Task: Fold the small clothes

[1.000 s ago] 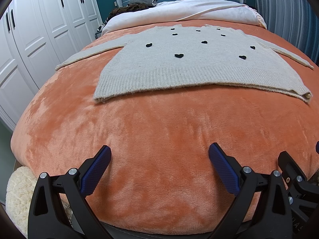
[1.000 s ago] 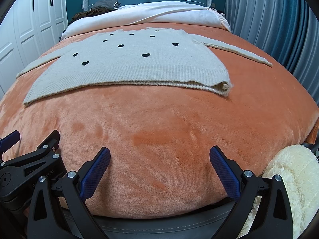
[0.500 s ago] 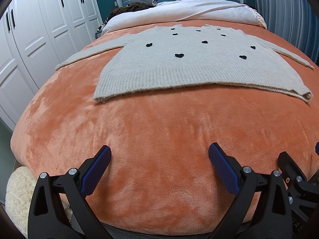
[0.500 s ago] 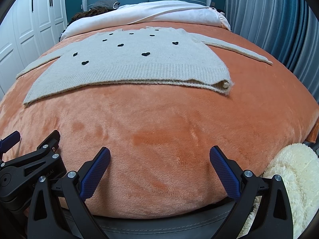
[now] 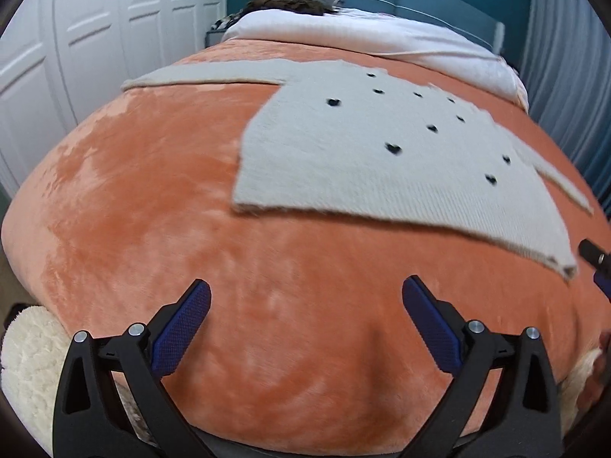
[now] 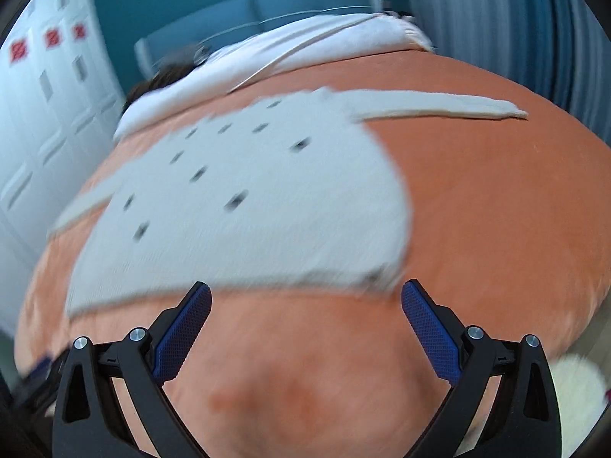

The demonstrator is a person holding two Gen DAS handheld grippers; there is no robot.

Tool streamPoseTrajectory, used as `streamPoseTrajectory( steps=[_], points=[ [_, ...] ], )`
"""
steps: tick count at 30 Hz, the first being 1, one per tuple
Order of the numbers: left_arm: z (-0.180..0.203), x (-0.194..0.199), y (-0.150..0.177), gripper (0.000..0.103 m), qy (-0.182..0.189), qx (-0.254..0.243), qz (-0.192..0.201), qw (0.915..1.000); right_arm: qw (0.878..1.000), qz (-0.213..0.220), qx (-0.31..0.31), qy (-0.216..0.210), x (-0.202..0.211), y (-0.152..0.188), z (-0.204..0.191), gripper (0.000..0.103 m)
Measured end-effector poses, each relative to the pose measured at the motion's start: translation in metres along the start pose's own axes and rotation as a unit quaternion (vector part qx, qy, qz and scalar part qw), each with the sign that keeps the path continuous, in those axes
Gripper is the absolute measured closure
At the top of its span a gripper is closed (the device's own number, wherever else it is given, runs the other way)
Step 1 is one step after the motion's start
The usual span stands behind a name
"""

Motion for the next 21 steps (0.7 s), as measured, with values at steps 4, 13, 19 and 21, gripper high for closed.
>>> streamPoseTrajectory(
  steps=[4,13,19,21],
  points=[
    [-0.023,-0.004,-0.017,0.005,-0.019,0.031,0.0,0.9993,0.994,0.034,-0.073,0.076,-0.041,-0.094,0.095,0.005],
    [-0.018,-0.028,-0.054,0.005,-0.046,0.03,-0.003,0.9985,0.954,0.031,-0.232,0.19,-0.152,-0.218,0.28,0.005],
    [0.012,-0.056,-0.081,0.005,-0.038,0.018,0.008,0.9991,0.922,0.051,-0.32,0.211,-0.192,-0.236,0.332,0.005],
    [0.023,-0.065,-0.088,0.005,-0.03,0.011,0.011,0.9994,0.928,0.048,-0.303,0.213,-0.203,-0.249,0.333,0.019]
  ],
)
Point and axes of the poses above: each gripper's, at about its wrist camera, not at the fingertips, and x roughly against the way its jaws point, z to its right, y to its underside, the point moved 7 cm from there along -x, roughly the way its jaws point, and after that the axes turned 3 degrees about -x, right-handed, at the moved point
